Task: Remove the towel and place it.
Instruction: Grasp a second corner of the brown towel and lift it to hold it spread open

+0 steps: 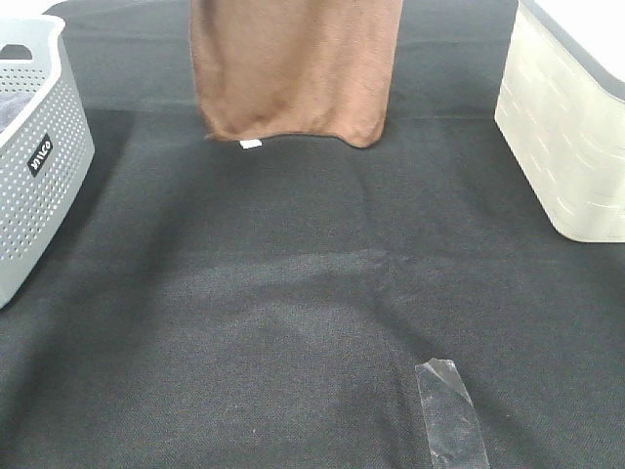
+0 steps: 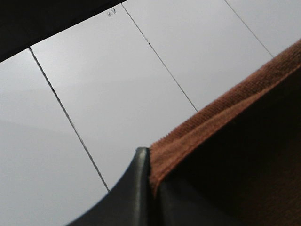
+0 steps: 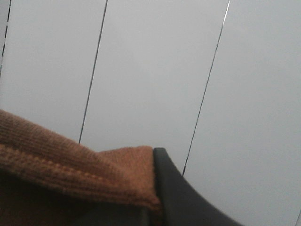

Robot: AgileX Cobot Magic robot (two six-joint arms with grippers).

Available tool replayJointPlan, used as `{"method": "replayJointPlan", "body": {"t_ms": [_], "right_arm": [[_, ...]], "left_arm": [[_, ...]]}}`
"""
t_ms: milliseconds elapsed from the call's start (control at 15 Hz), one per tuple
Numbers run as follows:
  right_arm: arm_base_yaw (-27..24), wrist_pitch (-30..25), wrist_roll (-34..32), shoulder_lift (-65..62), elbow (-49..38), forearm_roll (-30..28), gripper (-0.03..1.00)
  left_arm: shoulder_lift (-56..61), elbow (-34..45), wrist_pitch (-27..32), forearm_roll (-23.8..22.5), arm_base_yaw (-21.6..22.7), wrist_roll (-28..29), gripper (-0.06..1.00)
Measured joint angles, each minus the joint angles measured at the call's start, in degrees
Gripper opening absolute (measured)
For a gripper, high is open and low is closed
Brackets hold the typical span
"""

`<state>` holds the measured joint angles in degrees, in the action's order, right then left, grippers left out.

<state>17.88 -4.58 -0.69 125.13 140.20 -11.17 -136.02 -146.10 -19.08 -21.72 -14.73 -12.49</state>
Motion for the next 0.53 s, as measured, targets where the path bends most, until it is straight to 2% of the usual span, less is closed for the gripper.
{"method": "replayJointPlan", "body": {"t_ms": [267, 400, 533], "right_arm": [[-0.4, -0.4, 0.0, 0.0, 0.0, 0.6, 0.01], [-0.5, -1.1, 0.0, 0.0, 0.0, 1.2, 0.01], [-0.5, -4.2, 0.0, 0.0, 0.0, 2.4, 0.01]], "left_arm": [[-0.3, 0.0, 1.8, -0.5, -0.2, 0.7, 0.0], [-0.3, 0.0, 3.4, -1.5, -0.2, 2.9, 0.0], [-0.3, 0.0, 6.3, -3.6, -0.5, 6.6, 0.0]]}}
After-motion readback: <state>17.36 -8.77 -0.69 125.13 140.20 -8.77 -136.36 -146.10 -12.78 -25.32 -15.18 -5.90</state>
